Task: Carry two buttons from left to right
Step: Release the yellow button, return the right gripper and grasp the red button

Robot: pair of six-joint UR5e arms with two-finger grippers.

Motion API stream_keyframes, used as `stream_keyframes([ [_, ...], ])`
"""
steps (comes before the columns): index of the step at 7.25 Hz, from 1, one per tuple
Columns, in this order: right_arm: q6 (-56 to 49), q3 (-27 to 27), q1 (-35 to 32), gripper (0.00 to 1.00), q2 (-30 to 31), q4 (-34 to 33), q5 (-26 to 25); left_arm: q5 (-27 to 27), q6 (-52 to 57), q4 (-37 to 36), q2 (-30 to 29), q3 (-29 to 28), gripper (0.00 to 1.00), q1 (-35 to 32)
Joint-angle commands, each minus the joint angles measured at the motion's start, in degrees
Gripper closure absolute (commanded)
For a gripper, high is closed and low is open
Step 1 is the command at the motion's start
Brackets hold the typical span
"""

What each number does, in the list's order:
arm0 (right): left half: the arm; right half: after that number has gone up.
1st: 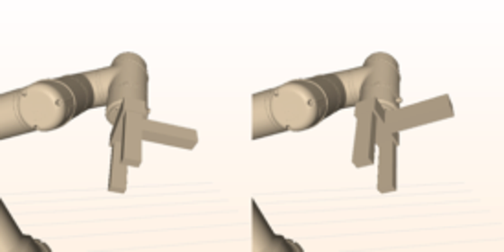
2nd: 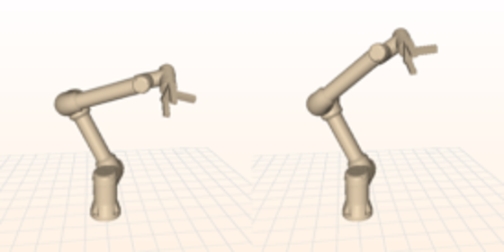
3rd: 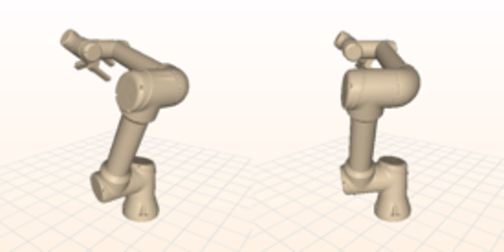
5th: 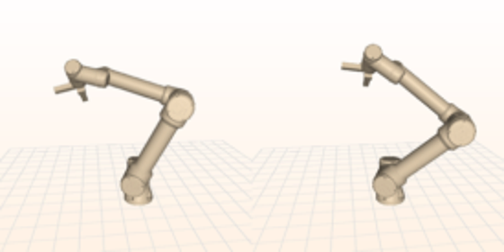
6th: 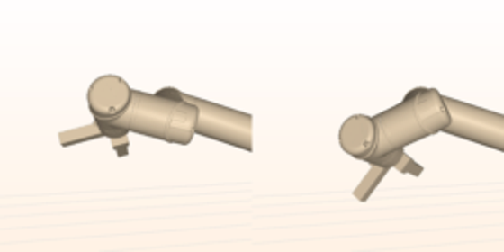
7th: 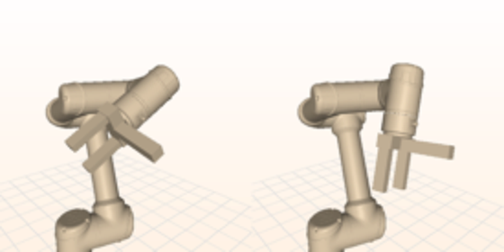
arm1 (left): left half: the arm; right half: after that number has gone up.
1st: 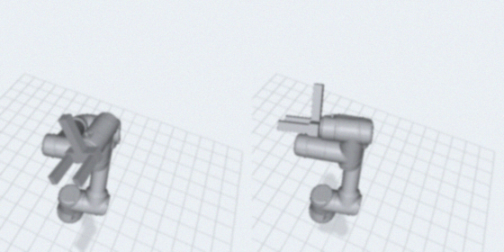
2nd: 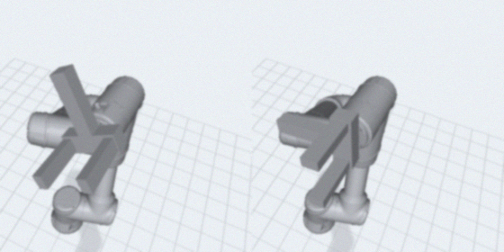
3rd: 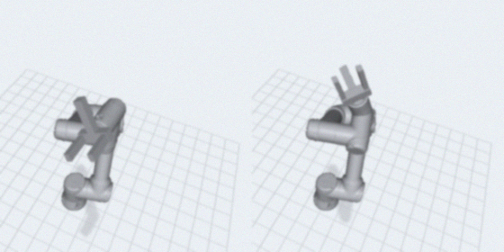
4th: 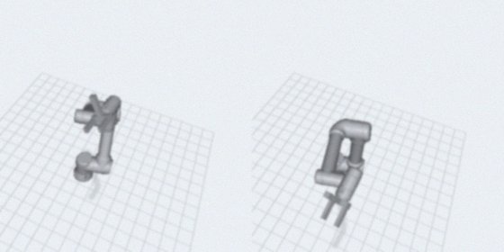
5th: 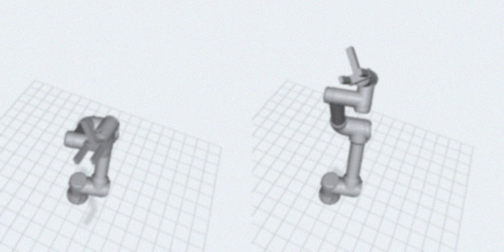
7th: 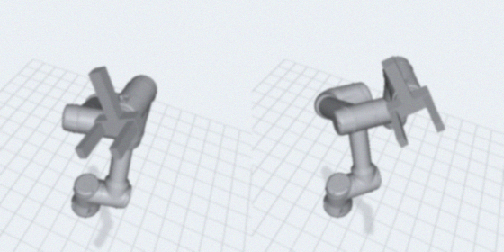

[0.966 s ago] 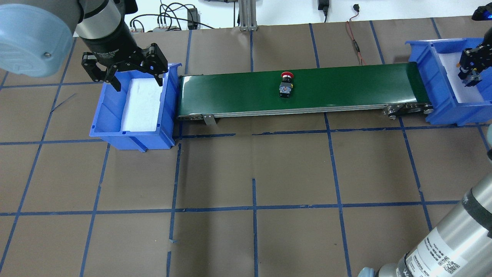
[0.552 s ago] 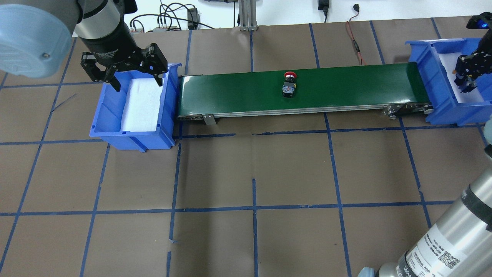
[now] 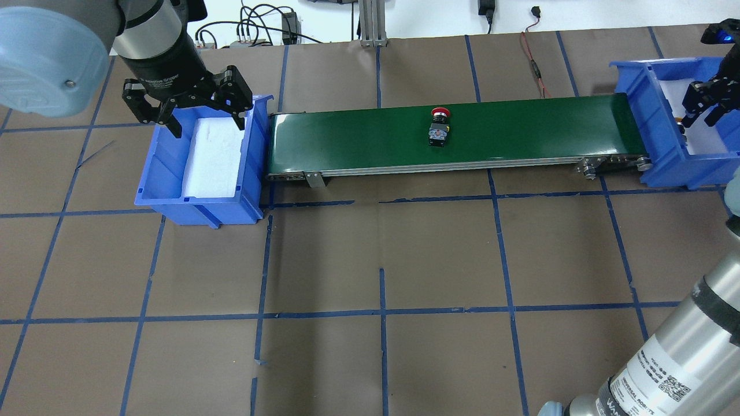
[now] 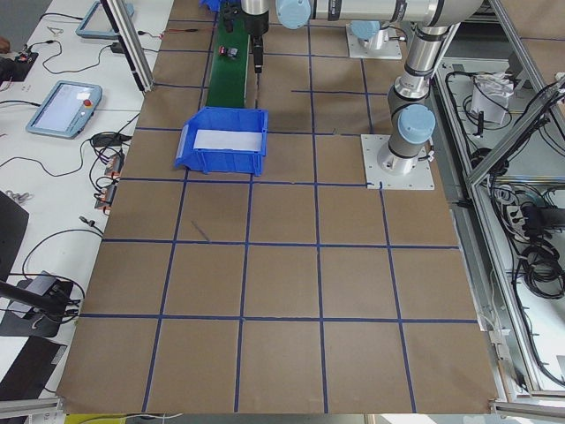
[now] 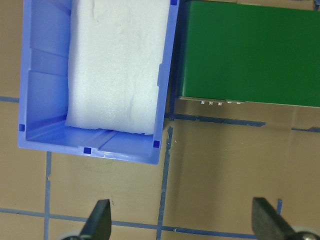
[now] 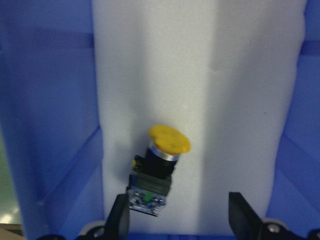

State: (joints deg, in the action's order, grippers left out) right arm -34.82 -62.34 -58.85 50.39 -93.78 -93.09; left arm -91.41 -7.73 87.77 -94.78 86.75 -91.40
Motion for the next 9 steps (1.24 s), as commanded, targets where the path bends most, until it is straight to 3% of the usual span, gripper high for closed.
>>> stream_keyframes([
  [1,2.4,1.9,-6.3,0.01,3.4,6.9,0.5,0.0,0.0,0.0,0.0,0.0,0.0,0.0],
  [4,6.2,1.0,-18.3,0.0,9.2,12.1,2.9,0.0,0.0,0.0,-0.1,0.0,0.0,0.0],
  [7,24.8,-1.7,-31.6,0.0,8.9,11.0,2.7,0.0,0.0,0.0,-0.1,0.0,0.0,0.0],
  [9,27.8,-5.8,-35.2,0.0,6.4,0.9,3.4,0.0,0.0,0.1,-0.1,0.0,0.0,0.0],
])
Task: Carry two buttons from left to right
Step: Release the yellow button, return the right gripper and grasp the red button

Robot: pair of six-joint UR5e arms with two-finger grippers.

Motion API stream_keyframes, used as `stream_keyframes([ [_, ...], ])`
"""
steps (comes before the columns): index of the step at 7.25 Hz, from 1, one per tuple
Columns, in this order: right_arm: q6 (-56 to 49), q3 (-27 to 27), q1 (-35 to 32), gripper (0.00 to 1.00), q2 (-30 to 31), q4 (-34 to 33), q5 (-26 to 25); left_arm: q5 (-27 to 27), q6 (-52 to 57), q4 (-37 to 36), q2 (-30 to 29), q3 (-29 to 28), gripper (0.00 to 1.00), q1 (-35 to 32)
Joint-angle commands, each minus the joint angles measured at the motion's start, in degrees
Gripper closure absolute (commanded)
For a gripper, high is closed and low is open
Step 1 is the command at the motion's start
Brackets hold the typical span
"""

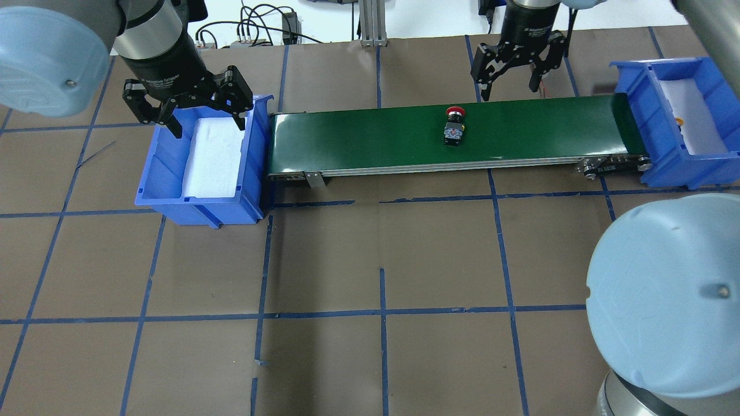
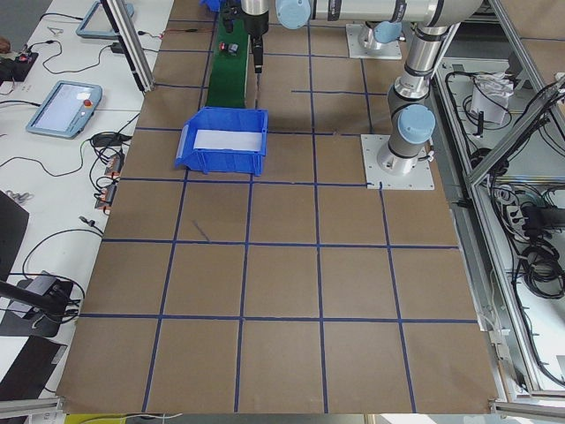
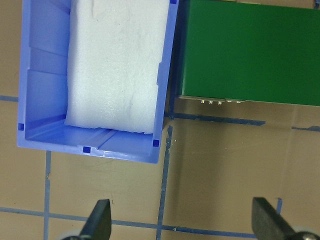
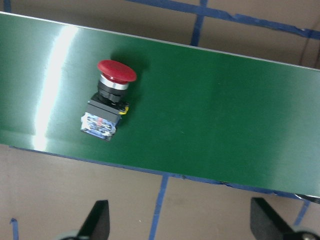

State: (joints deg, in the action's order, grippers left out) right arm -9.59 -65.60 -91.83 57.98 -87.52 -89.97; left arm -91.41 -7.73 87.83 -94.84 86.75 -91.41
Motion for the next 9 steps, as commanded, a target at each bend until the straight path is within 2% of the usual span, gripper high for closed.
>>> stream_keyframes([
  [1,8.5,-5.7,-3.0,0.0,-1.3,-10.7,0.3,0.0,0.0,0.1,0.1,0.0,0.0,0.0],
  [3,11.1,-10.8,-3.3,0.0,-1.5,-17.6,0.2,0.0,0.0,0.1,0.1,0.0,0.0,0.0],
  [6,11.4,-11.3,-1.8,0.0,-4.1,-17.7,0.1,0.0,0.0,0.2,0.1,0.0,0.0,0.0],
  [7,11.5,-11.4,-1.8,0.21,-4.2,-17.9,0.1,0.0,0.0,0.2,0.1,0.0,0.0,0.0],
  [8,11.4,-11.4,-1.8,0.58,-4.1,-17.9,0.1,0.0,0.0,0.2,0.1,0.0,0.0,0.0],
  [9,10.9,-11.1,-1.7,0.73,-3.8,-17.9,0.1,0.0,0.0,0.2,0.1,0.0,0.0,0.0],
])
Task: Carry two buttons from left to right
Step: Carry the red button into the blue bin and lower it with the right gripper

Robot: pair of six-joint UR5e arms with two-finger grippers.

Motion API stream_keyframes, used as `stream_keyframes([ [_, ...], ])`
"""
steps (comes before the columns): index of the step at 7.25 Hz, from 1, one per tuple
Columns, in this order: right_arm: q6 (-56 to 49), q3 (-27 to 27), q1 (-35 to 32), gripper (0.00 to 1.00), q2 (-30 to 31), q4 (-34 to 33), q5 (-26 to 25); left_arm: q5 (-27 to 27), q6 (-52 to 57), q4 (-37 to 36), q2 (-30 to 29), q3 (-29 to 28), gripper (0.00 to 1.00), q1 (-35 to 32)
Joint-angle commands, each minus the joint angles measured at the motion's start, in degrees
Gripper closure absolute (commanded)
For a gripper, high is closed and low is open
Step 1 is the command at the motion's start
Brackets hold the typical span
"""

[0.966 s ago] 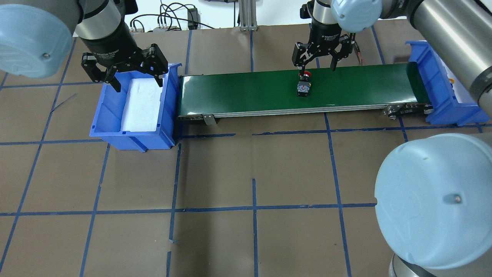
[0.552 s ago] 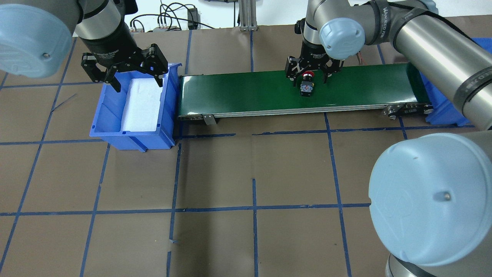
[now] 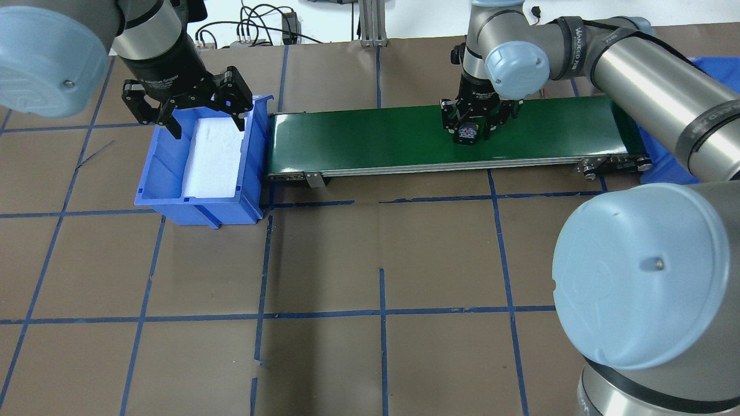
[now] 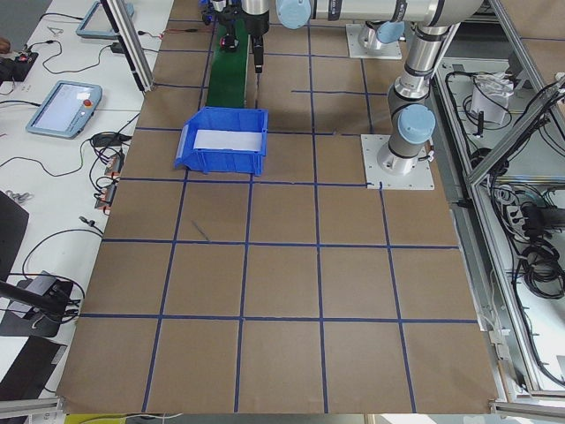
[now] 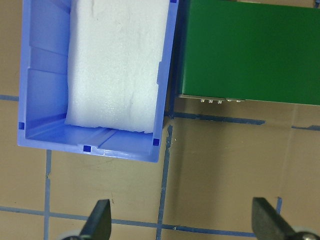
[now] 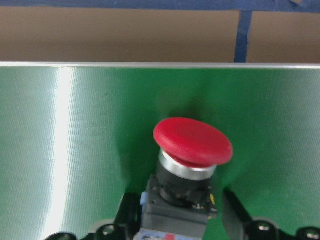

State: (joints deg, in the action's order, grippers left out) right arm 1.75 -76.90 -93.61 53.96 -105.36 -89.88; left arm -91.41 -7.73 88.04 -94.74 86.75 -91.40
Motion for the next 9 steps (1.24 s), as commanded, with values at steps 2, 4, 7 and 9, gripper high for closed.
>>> stream_keyframes([
  [2,-2.4,1.8,0.7,0.86,1.1,-0.7,-0.3,0.0,0.0,-0.1,-0.1,0.0,0.0,0.0],
  [4,-6.3,10.1,3.0,0.87,3.0,7.9,-2.6,0.0,0.0,-0.1,-0.2,0.0,0.0,0.0],
  [7,-20.8,15.9,14.4,0.9,3.5,10.9,-7.0,0.0,0.0,-0.1,-0.2,0.0,0.0,0.0],
  [9,-23.7,16.3,23.9,0.9,1.8,14.2,-6.5,0.0,0.0,-0.1,-0.2,0.0,0.0,0.0],
])
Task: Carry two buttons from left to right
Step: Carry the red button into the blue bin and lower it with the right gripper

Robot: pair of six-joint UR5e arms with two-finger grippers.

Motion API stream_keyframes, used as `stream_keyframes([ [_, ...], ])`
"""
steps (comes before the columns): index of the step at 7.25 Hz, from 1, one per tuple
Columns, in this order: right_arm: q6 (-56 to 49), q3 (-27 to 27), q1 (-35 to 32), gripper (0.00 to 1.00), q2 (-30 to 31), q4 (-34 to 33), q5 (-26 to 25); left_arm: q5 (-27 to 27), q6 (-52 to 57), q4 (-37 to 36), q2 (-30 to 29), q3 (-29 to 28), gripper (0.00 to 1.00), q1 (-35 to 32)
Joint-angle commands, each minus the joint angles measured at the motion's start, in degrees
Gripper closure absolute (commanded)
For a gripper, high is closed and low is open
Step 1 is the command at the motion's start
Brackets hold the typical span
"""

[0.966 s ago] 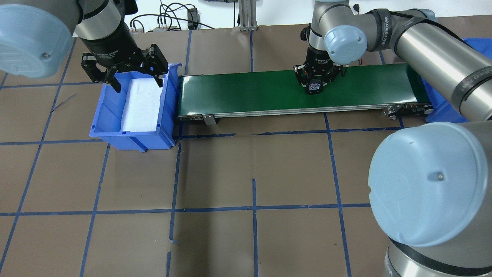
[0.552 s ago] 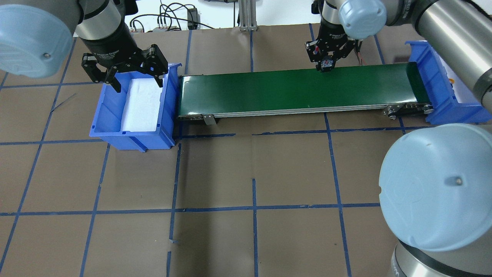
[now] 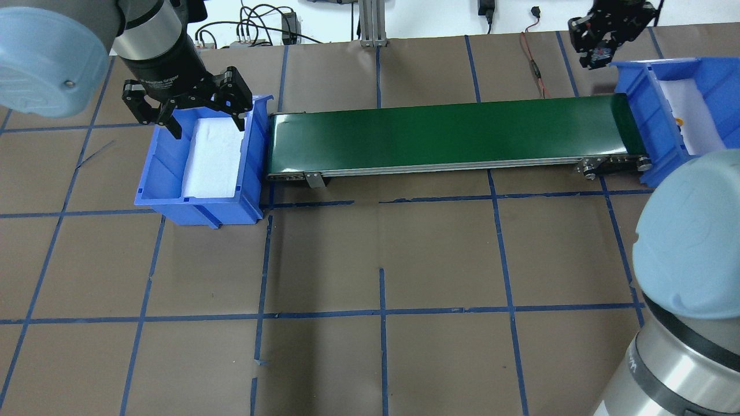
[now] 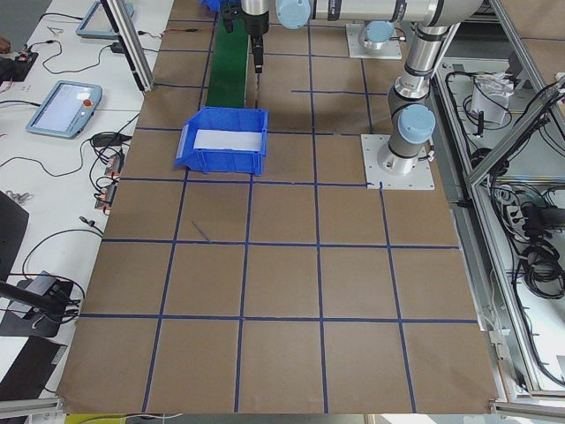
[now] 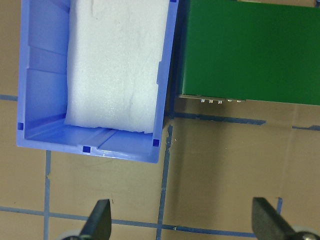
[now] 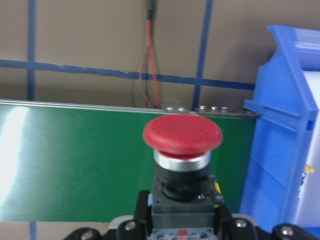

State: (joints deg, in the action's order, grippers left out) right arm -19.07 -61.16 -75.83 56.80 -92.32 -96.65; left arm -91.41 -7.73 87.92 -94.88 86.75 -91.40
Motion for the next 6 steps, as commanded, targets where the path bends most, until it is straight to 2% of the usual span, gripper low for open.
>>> stream_keyframes([
  [1,-4.3,1.7,8.3,0.9,-3.0,1.3,0.7,0.0,0.0,0.0,0.0,0.0,0.0,0.0],
  [4,-5.2,4.0,13.7,0.92,-7.5,1.1,0.9,0.0,0.0,0.0,0.0,0.0,0.0,0.0],
  [6,-7.0,5.7,14.6,0.92,-9.3,1.0,1.9,0.0,0.0,0.0,0.0,0.0,0.0,0.0],
])
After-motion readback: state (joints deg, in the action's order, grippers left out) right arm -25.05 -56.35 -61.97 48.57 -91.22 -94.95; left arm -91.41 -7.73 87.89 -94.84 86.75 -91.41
